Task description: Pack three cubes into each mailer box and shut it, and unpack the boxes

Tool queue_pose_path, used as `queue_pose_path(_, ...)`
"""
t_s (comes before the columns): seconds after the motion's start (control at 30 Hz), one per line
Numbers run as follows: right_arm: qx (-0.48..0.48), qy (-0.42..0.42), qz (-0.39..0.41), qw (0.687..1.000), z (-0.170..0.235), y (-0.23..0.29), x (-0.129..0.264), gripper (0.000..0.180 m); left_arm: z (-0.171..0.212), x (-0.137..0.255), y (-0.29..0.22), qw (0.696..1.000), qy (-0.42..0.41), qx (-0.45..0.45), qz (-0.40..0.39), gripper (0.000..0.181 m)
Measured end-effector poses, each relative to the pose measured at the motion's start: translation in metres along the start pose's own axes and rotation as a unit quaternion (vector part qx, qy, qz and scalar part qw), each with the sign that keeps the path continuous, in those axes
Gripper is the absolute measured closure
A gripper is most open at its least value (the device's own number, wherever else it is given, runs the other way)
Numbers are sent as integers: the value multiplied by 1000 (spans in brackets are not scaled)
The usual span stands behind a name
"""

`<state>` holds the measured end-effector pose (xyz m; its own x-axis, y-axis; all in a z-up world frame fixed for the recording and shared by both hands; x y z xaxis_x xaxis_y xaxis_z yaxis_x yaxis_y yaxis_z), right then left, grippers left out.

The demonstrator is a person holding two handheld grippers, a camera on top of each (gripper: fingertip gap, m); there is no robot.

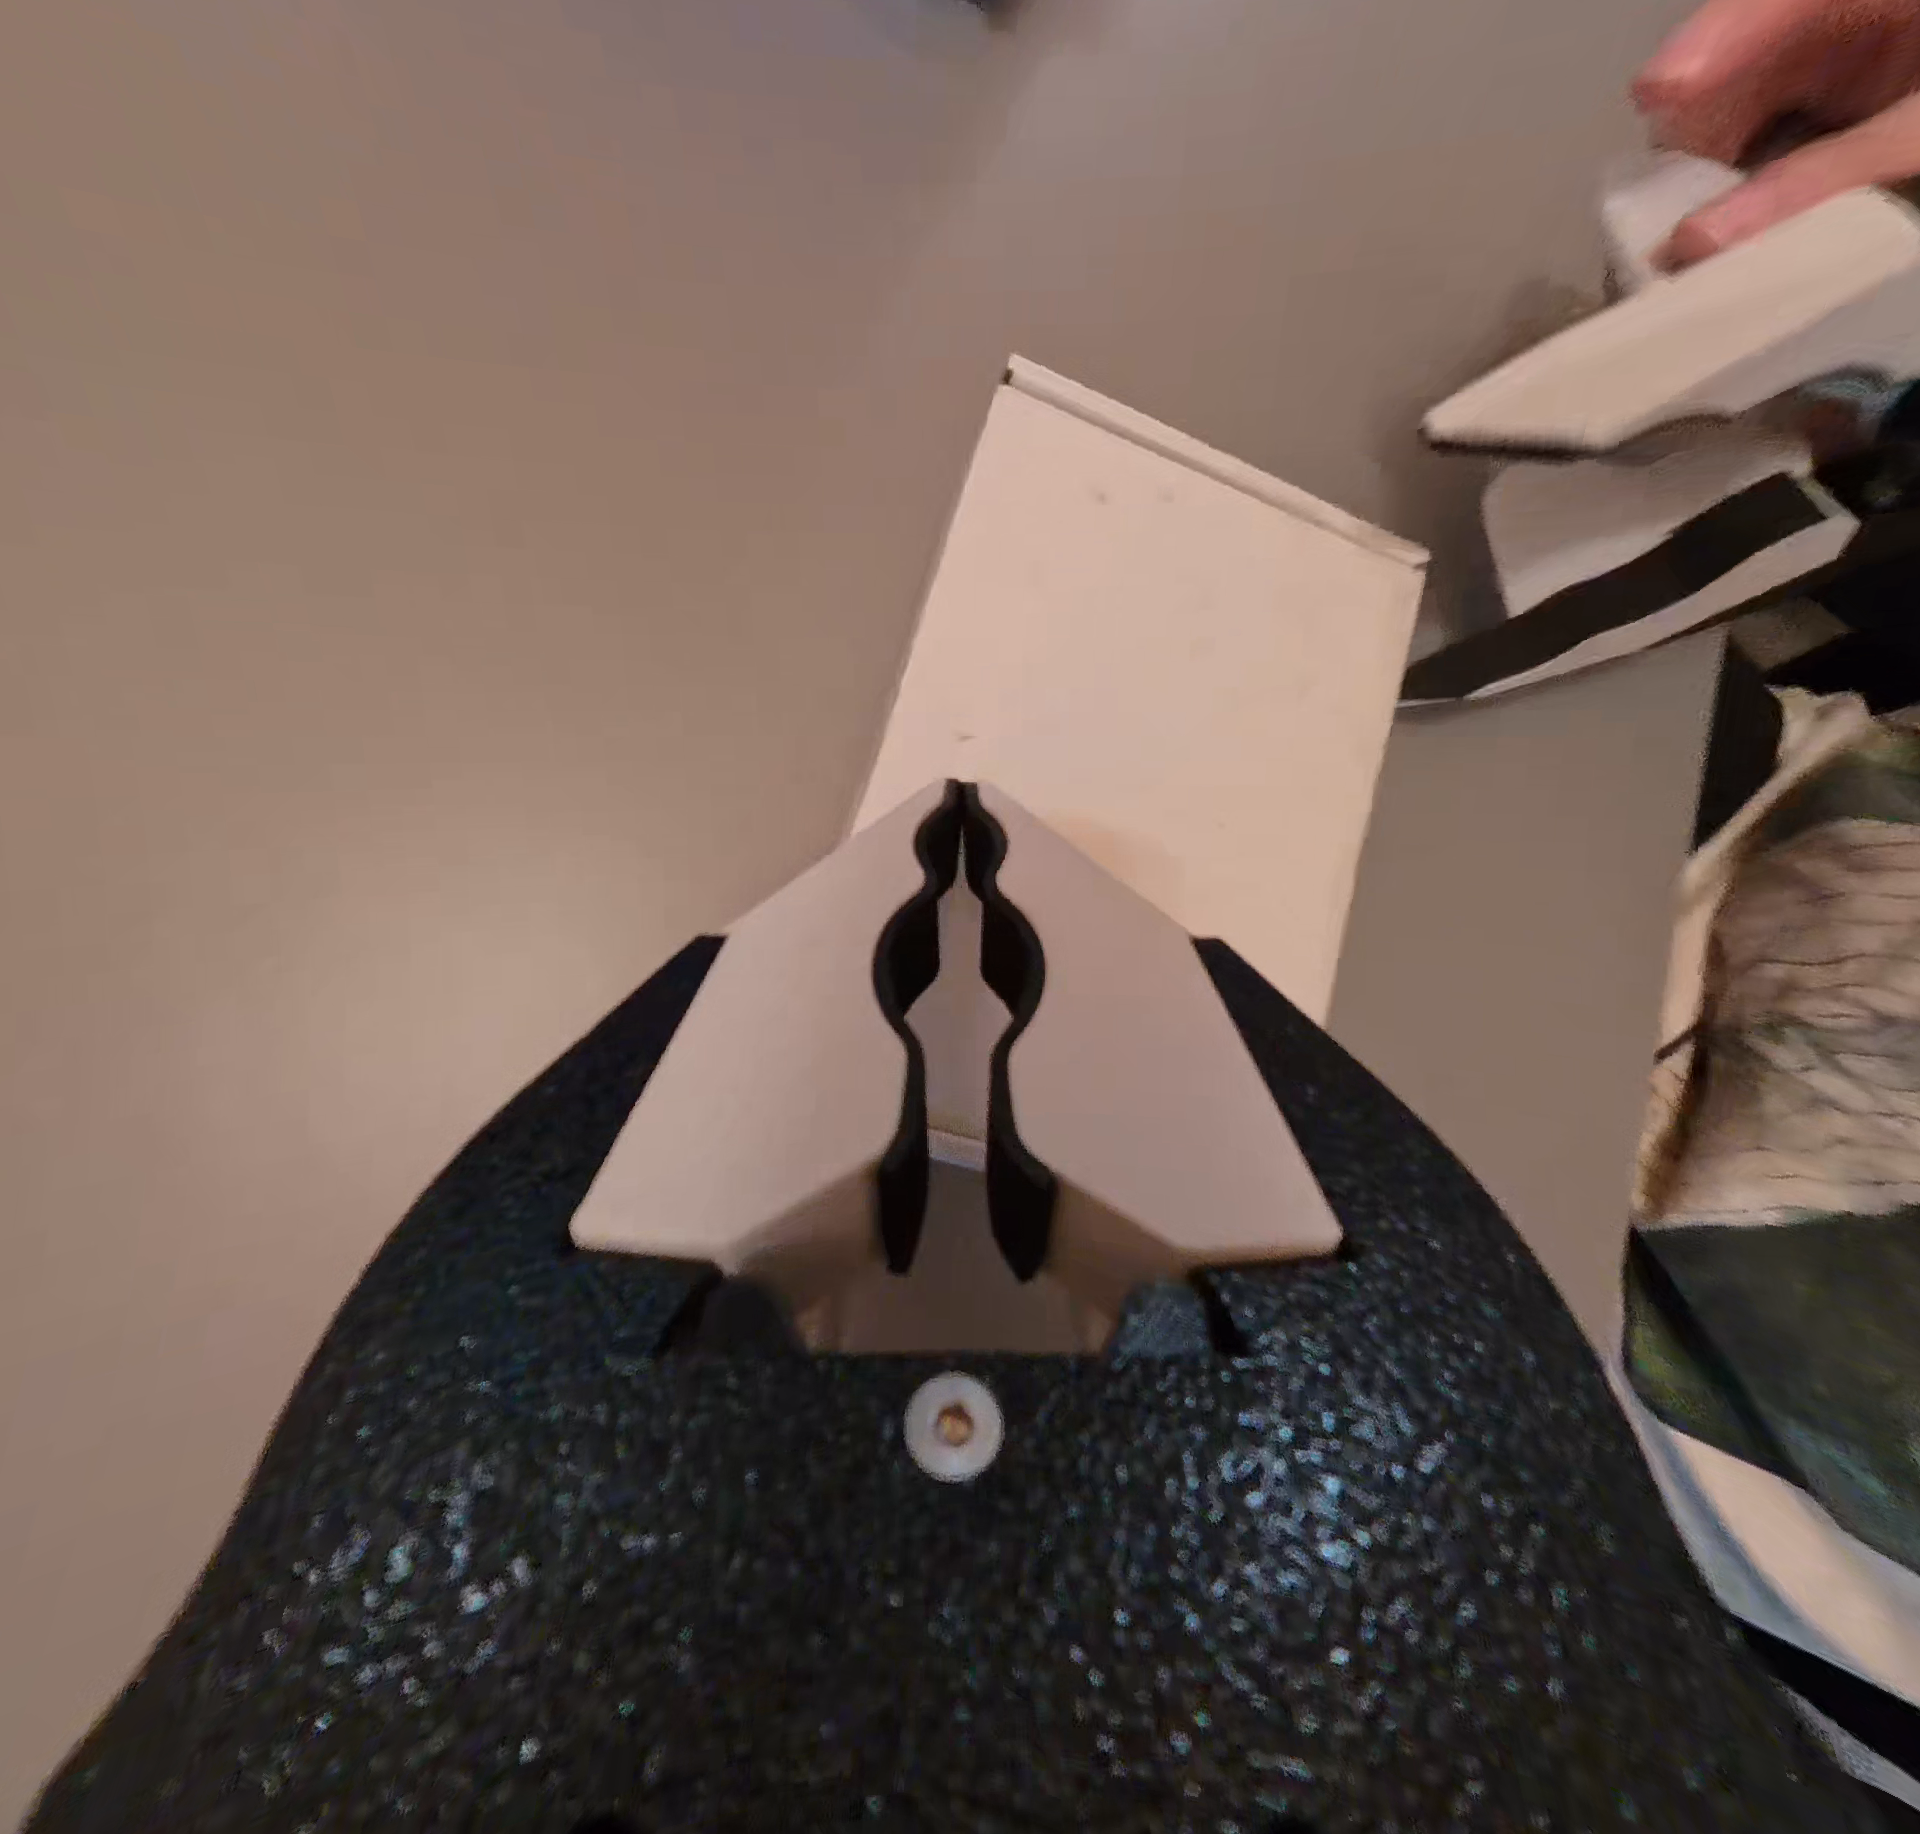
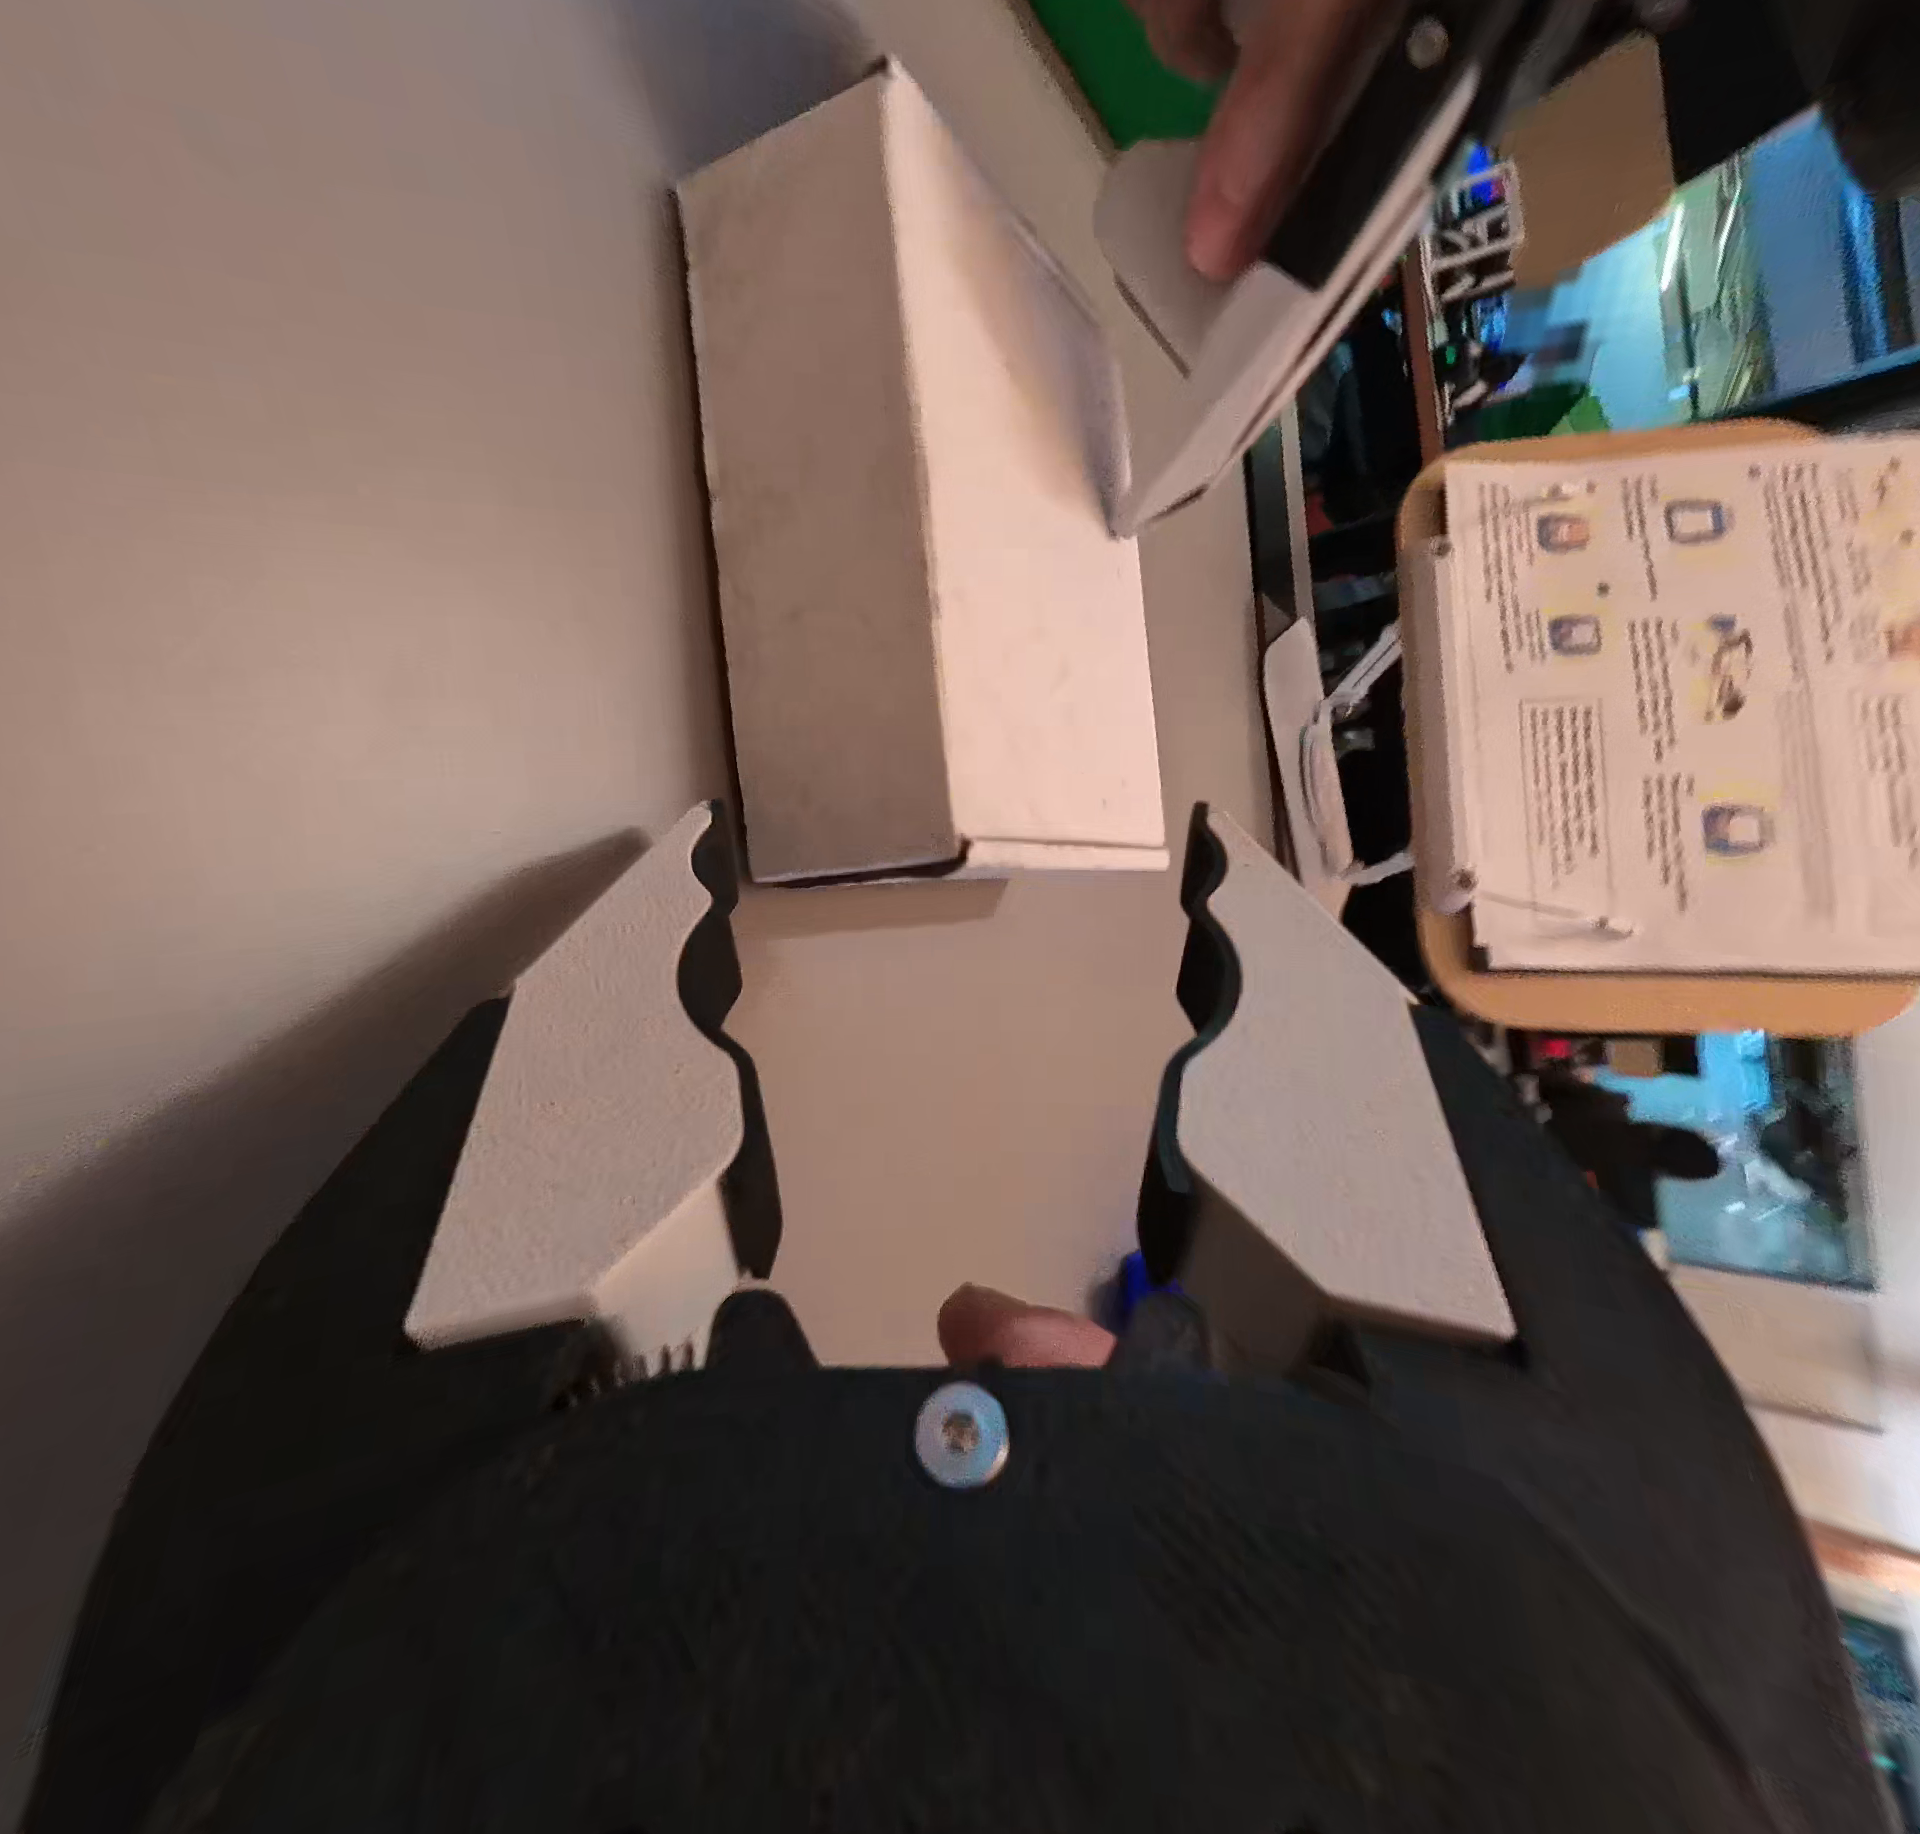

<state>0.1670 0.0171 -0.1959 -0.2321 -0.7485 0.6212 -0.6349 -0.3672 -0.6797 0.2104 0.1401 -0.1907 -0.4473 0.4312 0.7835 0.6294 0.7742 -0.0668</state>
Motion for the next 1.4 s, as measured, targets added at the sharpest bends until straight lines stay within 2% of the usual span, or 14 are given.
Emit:
queue_pose_path(0.13, 70, 43, -19, 996, 3, -2, -15, 87, -3, -2, 7, 998, 14, 49, 28, 181)
queue_pose_path(0.23, 103, 69, -16, 992, 6, -9, -24, 91, -7, -4, 16, 993, 20, 104, 50, 181)
queue_pose_path(0.37, 120, 62, -10, 991, 2, -18, -30, 80, -10, -7, 25, 981, 26, 172, 85, 181)
queue_pose_path(0.47, 147, 69, 4, 987, 4, -20, -33, 86, -14, -9, 32, 974, 28, 205, 94, 181)
queue_pose_path(0.63, 154, 92, 23, 984, 10, -25, -34, 83, -18, -11, 41, 962, 26, 243, 125, 181)
queue_pose_path(0.73, 144, 86, 23, 986, 9, -24, -31, 81, -16, -10, 37, 963, 23, 225, 146, 181)
queue_pose_path(0.93, 117, 76, 22, 990, 10, -23, -23, 81, -38, -5, 41, 984, -37, 136, 104, 181)
queue_pose_path(1.03, 117, 84, 19, 989, 14, -24, -24, 81, -29, -17, 40, 989, 20, 98, 106, 181)
queue_pose_path(1.3, 120, 78, 17, 990, 14, -30, -29, 77, -33, -23, 42, 976, 6, 148, 161, 181)
queue_pose_path(1.4, 134, 82, 15, 987, 15, -34, -37, 78, -34, -24, 46, 976, 2, 158, 149, 181)
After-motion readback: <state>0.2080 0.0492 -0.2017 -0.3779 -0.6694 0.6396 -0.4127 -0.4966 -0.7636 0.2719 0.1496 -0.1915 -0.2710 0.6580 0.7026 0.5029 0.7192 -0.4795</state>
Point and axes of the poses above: each gripper's, where its closed fingertips meet, x back along the fingers, z out of its underside, y = z × x across the jaws, the point moved 2 cm from there along x, back along the fingers, and after that the axes turned 13 degrees about -z, right-handed, at the moved point
